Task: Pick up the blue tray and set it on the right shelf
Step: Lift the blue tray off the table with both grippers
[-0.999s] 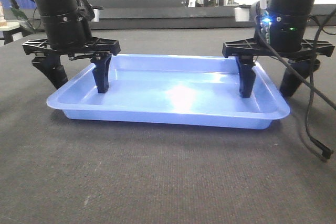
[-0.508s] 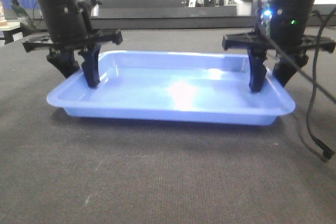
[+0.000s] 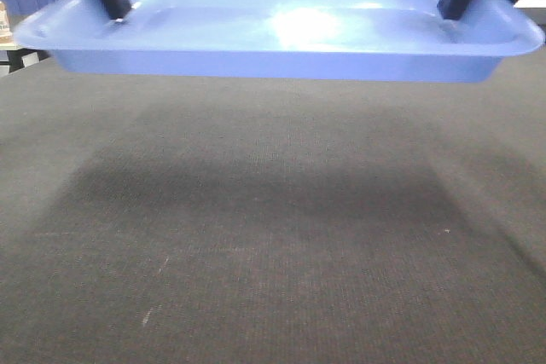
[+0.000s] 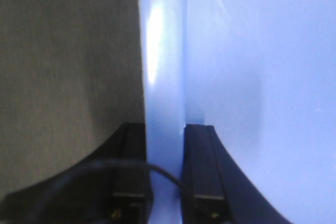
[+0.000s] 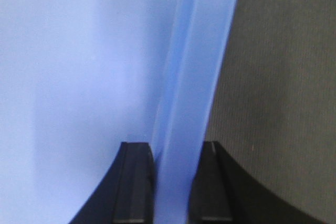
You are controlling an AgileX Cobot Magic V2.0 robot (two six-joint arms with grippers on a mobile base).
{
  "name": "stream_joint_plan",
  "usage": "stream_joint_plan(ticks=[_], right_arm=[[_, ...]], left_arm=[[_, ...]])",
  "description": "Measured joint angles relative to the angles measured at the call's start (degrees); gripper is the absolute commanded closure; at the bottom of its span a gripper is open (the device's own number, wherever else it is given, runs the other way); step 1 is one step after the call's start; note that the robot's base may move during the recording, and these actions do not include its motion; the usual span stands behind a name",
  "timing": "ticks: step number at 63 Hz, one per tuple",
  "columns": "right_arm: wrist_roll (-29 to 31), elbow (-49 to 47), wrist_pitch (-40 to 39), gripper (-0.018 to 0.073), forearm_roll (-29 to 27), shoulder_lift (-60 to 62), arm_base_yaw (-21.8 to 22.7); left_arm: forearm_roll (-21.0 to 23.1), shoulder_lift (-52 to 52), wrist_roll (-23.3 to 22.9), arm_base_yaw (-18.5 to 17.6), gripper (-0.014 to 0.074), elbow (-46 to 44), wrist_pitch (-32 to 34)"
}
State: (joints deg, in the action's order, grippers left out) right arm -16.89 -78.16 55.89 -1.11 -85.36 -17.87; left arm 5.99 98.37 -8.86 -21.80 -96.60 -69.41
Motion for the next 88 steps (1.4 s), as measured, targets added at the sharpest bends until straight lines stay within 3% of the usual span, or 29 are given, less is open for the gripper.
stream_joint_plan(ticks=[14,25,40,49,88], right_arm=[[-0.7,3.2,3.3,0.0503,2.1,4.5,-5.7],[-1.0,3.8,5.8,0.0503,2.7,6.9,-8.3],[-1.5,3.8,9.0,0.0503,4.3,12.5,-10.3],[-1.5,3.8,10.5,0.0503,4.3,15.8,-10.7],[-1.7,3.8,12.8,0.0503,4.3,20.7,-10.7]], left_arm=[[0.9,-10.1,-2.2,0.0,0.0645,13.3,0.0],[0.2,-17.0,-4.3,-2.3,0.0645,20.1,0.1],[-2.3,-24.4,-7.7,-7.3,0.0644,20.7,-0.1],[-2.4,-26.3,-8.2,-8.5,0.0644,20.7,-0.5],[-0.9,-26.9,-8.0,-8.8,0.0645,16.8,-1.6]])
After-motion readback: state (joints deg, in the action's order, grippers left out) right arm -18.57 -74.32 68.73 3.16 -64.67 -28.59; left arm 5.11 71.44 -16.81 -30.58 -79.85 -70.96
